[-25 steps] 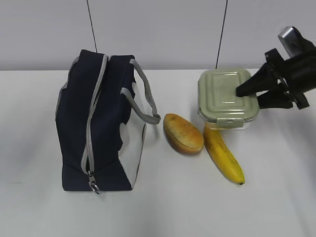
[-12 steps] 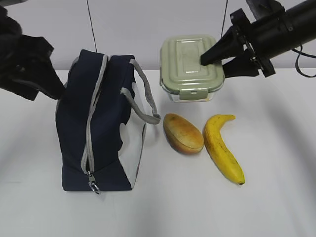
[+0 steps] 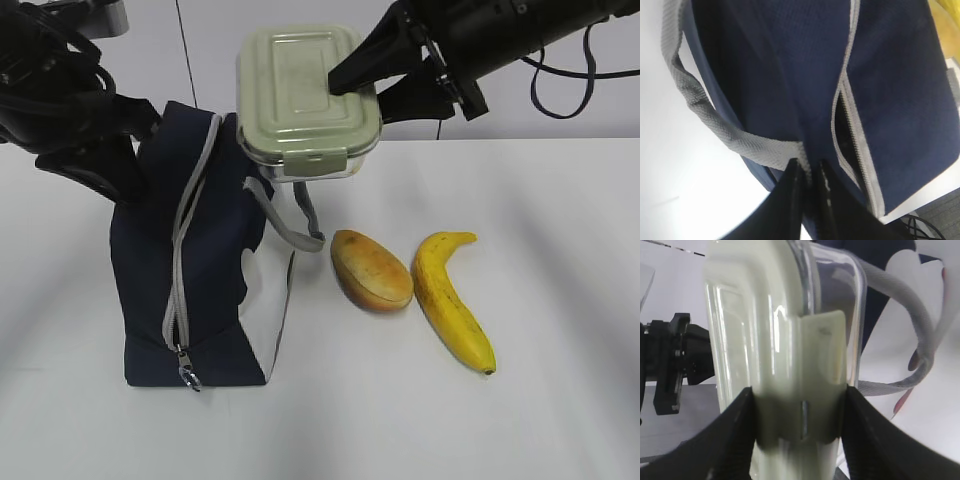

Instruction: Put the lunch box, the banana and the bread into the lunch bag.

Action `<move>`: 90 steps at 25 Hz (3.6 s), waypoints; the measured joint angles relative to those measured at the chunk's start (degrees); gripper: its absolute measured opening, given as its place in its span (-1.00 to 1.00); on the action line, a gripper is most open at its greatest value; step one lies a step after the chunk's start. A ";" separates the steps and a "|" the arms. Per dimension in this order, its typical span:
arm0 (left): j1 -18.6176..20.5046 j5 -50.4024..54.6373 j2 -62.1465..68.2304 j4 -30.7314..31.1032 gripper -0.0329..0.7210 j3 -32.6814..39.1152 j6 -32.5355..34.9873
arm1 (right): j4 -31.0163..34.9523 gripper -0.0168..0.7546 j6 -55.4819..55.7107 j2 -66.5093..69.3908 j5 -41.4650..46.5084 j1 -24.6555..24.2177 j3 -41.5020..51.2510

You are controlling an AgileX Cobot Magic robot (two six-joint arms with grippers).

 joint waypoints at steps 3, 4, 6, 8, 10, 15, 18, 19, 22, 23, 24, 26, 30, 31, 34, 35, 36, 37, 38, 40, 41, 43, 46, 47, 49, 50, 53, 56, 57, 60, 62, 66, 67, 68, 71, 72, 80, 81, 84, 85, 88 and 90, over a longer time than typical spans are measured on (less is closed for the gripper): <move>0.00 0.00 0.00 0.07 -0.88 -0.03 0.31 | 0.11 0.01 0.09 0.00 0.46 2.06 -0.15; 0.00 0.00 0.00 0.07 -0.88 -0.03 0.31 | 0.11 0.01 0.09 0.00 0.60 2.53 -0.15; 0.00 0.00 0.00 -0.67 -0.88 -0.03 0.44 | 0.11 0.01 0.25 0.00 0.60 3.41 -0.15; 0.00 0.00 0.00 -2.09 -0.88 -0.03 0.67 | 0.23 0.01 1.14 0.14 0.40 3.75 -0.15; 0.00 0.00 0.00 -4.04 -0.88 -0.03 1.08 | 1.49 0.01 1.65 0.63 -0.30 3.97 -0.15; 0.00 -0.19 0.00 -6.25 -0.88 -0.03 1.81 | 3.05 0.01 2.00 1.24 -4.72 4.32 -0.15; 0.00 -0.19 0.00 -6.23 -0.88 -0.03 1.82 | 0.78 0.01 2.29 1.50 -7.41 4.44 -0.15; 0.00 -0.19 0.00 -6.23 -0.88 -0.03 1.93 | -0.23 0.01 2.76 1.79 -8.00 4.44 -0.19; 0.00 -0.19 0.00 -6.26 -0.88 -0.03 1.93 | -3.80 0.01 4.03 3.46 -8.85 4.44 -0.28; 0.00 -0.19 0.00 -6.26 -0.88 -0.03 1.93 | -5.32 0.01 4.63 3.91 -9.03 4.44 -0.32; 0.00 -0.23 0.00 -6.26 -0.88 -0.03 1.93 | -6.77 0.01 5.23 4.27 -9.17 4.44 -0.32; 0.00 -0.33 0.00 -6.36 -0.88 -0.03 2.03 | -9.40 0.01 6.31 4.85 -9.40 4.44 -0.32; 0.00 -0.63 0.00 -6.39 -0.88 -0.03 2.02 | -9.77 0.01 6.85 4.85 -9.65 5.52 -0.32; 0.00 -0.90 0.00 -6.49 -0.88 -0.03 2.02 | -9.89 0.01 6.96 4.85 -9.78 6.17 -0.32; 0.00 -1.75 0.00 -6.97 -0.88 -0.03 2.02 | -9.89 0.01 7.05 5.23 -10.02 9.63 -0.32; 0.00 -1.88 0.00 -7.37 -0.88 -0.03 2.02 | -9.89 0.01 7.05 5.63 -10.39 10.68 -0.32; 0.00 -1.88 0.00 -7.64 -0.88 -0.03 2.02 | -9.89 0.01 7.08 6.06 -11.01 11.86 -0.32; 0.00 -1.98 0.00 -7.75 -0.88 -0.03 2.02 | -9.89 0.01 7.18 6.36 -11.79 12.78 -0.32; 0.00 -1.98 0.00 -7.85 -0.88 -0.03 2.02 | -9.89 0.01 7.18 6.83 -13.13 13.75 -0.32; 0.00 -2.00 0.00 -7.85 -0.88 -0.03 2.02 | -9.64 0.01 7.18 8.07 -15.04 15.16 -0.41; 0.00 -2.11 0.00 -7.87 -0.88 -0.03 2.02 | -9.21 0.01 7.18 9.01 -15.82 15.56 -0.66; 0.00 -2.11 0.00 -7.98 -0.88 -0.03 2.02 | -8.24 0.01 7.18 11.45 -16.92 15.75 -1.00; 0.00 -1.99 0.00 -8.10 -0.88 -0.03 2.02 | -8.10 0.01 7.18 14.94 -17.55 15.78 -2.41; 0.00 -1.77 0.00 -8.10 -0.88 -0.03 2.02 | -7.98 0.01 7.18 15.80 -17.68 15.78 -3.14; 0.00 -1.76 0.00 -8.10 -0.88 -0.03 2.02 | -6.15 0.01 7.00 17.50 -17.78 15.88 -4.31; 0.00 -1.76 0.00 -8.10 -0.88 -0.03 2.02 | -4.61 0.00 6.62 18.30 -17.68 15.88 -4.90; 0.00 -1.66 0.00 -7.98 -0.88 -0.03 2.02 | 0.84 0.00 4.55 21.18 -17.12 15.88 -6.25; 0.00 -1.54 0.00 -7.98 -0.88 -0.03 2.02 | 3.20 0.00 3.30 24.02 -17.01 15.88 -7.56; 0.00 -1.54 0.00 -7.85 -0.88 -0.03 2.02 | 3.43 0.00 3.16 24.84 -17.01 15.88 -7.86; 0.00 -1.54 0.00 -7.77 -0.88 -0.03 2.02 | 4.18 0.01 3.07 26.52 -17.61 15.88 -8.75; 0.00 -1.43 0.00 -7.77 -0.88 -0.03 2.02 | 4.27 0.01 2.94 26.90 -18.31 15.88 -8.73; 0.00 -1.32 0.00 -7.77 -0.88 -0.03 2.02 | 4.90 0.01 2.72 27.98 -18.65 15.88 -8.77; 0.00 -1.32 0.00 -7.77 -0.88 -0.03 2.02 | 5.06 0.01 2.72 28.25 -18.65 15.88 -8.86; 0.00 -1.32 0.00 -7.77 -0.88 -0.03 2.02 | 5.19 0.01 2.60 28.53 -18.65 15.88 -8.86; 0.00 -1.22 0.00 -7.77 -0.88 -0.03 2.02 | 5.24 0.07 2.49 29.09 -18.53 15.88 -8.86; 0.00 -1.10 0.00 -7.77 -0.88 -0.03 2.02 | 5.24 0.11 2.49 29.09 -18.42 15.88 -8.86; 0.00 -0.89 0.00 -6.49 -0.88 -0.03 2.02 | 5.83 0.63 2.49 29.09 -14.73 15.43 -9.47; 0.00 -0.89 0.00 -6.39 -0.88 -0.03 2.02 | 5.68 0.64 2.49 29.09 -13.86 15.16 -9.74; 0.00 -0.77 0.00 -6.02 -0.88 -0.03 2.02 | 4.30 0.64 3.04 29.09 -9.71 14.32 -11.52; 0.00 -0.66 0.00 -5.89 -0.88 -0.03 2.02 | 3.83 0.64 3.31 29.09 -8.39 14.05 -12.64; 0.00 -0.55 0.00 -5.42 -0.88 -0.03 2.02 | 0.88 0.63 4.82 28.96 -3.74 13.60 -16.82; 0.00 -0.45 0.00 -5.29 -0.88 -0.03 2.02 | -2.50 0.62 6.53 28.86 -1.26 13.60 -19.94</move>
